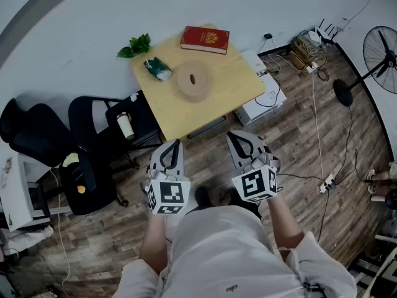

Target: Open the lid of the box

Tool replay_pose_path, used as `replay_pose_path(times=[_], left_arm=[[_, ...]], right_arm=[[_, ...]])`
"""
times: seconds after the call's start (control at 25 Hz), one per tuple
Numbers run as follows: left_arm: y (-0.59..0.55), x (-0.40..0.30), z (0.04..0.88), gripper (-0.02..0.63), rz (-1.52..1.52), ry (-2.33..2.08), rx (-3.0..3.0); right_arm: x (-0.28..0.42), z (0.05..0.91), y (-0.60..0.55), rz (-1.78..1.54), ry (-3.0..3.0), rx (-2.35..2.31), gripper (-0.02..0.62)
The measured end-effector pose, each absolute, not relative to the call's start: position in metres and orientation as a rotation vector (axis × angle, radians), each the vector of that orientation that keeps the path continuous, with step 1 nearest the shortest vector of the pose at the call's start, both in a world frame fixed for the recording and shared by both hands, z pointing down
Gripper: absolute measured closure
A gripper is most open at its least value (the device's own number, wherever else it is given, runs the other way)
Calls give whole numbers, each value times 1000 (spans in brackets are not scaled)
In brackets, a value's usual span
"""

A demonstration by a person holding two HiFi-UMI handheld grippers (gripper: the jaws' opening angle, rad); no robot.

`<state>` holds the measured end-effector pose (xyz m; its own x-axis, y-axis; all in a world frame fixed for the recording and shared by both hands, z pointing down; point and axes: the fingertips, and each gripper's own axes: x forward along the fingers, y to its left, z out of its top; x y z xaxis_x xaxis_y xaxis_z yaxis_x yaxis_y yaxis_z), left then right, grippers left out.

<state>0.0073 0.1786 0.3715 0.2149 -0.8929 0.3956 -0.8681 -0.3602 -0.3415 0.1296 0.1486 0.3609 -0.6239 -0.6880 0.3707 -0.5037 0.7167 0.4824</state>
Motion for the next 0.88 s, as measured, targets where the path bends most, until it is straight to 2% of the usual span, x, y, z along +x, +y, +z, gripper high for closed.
replay_pose_path(times=[0.88], left_arm=[[196, -19, 376, 597, -825, 1698, -2451]], right_arm=[[104, 364, 172, -444, -2336, 953, 595]])
